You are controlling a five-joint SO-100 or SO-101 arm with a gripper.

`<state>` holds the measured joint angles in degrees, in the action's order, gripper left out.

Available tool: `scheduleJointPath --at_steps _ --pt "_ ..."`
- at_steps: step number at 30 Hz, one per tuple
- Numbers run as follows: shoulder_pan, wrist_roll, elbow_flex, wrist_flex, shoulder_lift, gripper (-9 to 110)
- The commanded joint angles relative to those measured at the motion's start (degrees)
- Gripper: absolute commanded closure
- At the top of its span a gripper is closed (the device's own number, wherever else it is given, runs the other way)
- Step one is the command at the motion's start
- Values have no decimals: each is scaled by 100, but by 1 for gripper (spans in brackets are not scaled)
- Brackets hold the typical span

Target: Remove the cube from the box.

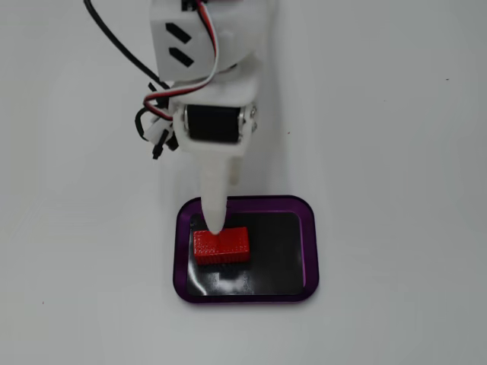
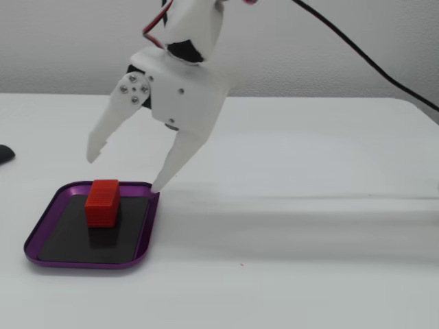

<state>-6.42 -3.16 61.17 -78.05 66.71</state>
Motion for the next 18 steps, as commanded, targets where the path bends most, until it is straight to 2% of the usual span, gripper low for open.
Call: scheduleJointPath --at_steps 1,6,18 --pt "18 -193 -905 -141 -299 72" --pt "9 -422 -1468 -264 -809 72" --pt "0 -589 -1529 -62 -1503 72"
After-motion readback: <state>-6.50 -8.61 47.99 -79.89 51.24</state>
